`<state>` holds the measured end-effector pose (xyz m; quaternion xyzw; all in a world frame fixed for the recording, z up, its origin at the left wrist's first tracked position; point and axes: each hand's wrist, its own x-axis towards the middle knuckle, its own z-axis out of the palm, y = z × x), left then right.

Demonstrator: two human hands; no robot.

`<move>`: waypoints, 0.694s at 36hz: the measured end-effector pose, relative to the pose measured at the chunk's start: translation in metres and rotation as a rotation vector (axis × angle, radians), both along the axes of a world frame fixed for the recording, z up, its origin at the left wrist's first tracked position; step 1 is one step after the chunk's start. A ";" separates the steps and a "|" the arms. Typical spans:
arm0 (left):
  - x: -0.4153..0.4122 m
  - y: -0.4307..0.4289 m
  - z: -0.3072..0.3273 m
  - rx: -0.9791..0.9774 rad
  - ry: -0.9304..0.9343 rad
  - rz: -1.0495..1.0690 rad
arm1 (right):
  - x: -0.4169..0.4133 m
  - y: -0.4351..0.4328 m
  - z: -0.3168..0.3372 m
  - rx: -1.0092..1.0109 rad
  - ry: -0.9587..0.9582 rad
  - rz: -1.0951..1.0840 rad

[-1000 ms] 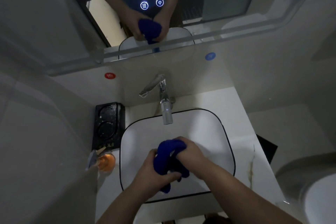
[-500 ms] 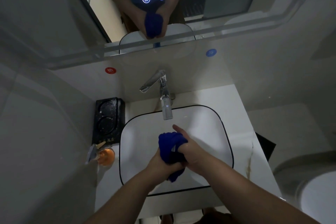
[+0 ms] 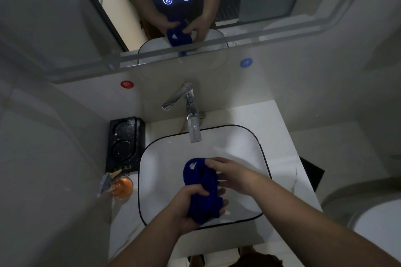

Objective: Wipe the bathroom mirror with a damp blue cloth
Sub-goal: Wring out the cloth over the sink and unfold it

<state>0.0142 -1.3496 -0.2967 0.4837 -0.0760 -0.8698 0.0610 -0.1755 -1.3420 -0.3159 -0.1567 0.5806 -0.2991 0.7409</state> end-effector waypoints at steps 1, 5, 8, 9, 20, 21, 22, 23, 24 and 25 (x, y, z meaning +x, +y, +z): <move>-0.004 -0.001 0.003 0.014 0.026 0.005 | 0.003 0.000 -0.001 0.033 -0.092 -0.056; -0.017 -0.007 0.009 0.112 0.101 -0.042 | 0.007 -0.003 0.001 0.094 -0.337 -0.218; -0.022 -0.011 0.010 0.085 0.064 -0.122 | 0.007 -0.013 0.007 0.043 -0.314 -0.156; -0.022 -0.013 0.010 0.056 0.038 -0.167 | 0.006 -0.017 0.010 0.031 -0.267 -0.137; -0.021 -0.021 0.012 -0.353 -0.309 -0.584 | 0.025 -0.035 0.018 -0.262 0.520 0.198; -0.025 -0.020 0.010 -0.404 -0.379 -0.600 | 0.029 -0.036 0.016 -0.274 0.565 0.196; -0.029 -0.019 0.008 -0.442 -0.443 -0.609 | 0.033 -0.037 0.013 -0.267 0.608 0.185; -0.031 -0.019 0.006 -0.470 -0.497 -0.604 | 0.036 -0.038 0.010 -0.250 0.646 0.172; -0.033 -0.019 0.004 -0.486 -0.541 -0.586 | 0.038 -0.038 0.008 -0.228 0.672 0.161; -0.033 -0.019 0.003 -0.493 -0.562 -0.574 | 0.039 -0.039 0.008 -0.216 0.680 0.147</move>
